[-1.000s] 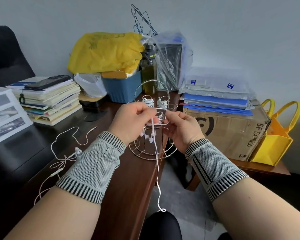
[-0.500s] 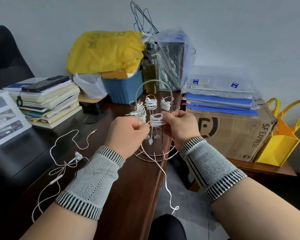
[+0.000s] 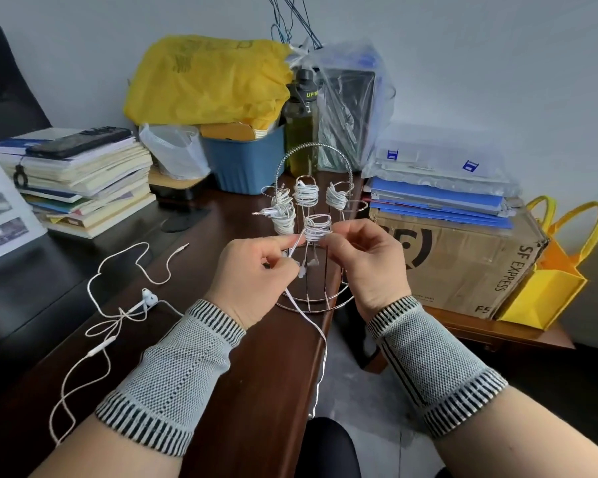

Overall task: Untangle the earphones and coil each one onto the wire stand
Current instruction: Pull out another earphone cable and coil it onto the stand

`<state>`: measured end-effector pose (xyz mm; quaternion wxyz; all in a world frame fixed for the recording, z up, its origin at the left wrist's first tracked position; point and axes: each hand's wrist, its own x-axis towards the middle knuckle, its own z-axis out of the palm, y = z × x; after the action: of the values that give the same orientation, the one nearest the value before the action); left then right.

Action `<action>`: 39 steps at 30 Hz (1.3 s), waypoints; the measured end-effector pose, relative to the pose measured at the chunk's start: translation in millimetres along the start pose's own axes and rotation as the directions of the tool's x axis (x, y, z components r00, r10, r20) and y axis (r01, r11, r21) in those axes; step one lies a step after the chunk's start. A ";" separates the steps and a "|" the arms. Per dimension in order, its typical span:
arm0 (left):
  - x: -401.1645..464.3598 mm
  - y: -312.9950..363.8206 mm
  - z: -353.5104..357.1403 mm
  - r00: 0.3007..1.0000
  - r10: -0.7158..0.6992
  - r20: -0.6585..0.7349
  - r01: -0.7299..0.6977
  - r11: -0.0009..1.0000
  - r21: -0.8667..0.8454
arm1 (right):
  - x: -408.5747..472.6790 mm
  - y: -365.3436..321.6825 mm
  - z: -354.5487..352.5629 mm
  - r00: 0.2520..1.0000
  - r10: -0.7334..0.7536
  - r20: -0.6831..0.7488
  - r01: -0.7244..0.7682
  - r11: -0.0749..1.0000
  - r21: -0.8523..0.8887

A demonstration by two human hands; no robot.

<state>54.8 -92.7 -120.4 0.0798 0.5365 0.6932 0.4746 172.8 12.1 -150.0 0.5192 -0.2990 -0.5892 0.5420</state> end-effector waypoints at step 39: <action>25.8 31.3 6.8 0.978 -0.135 -0.157 0.144 0.988 0.048 | -8.1 -12.5 2.3 0.968 0.250 -0.024 -0.233 0.928 0.291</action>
<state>69.3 -68.5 -90.5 0.0435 0.4504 0.7470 0.4871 175.6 0.9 -140.1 0.5041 -0.3074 -0.4472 0.6719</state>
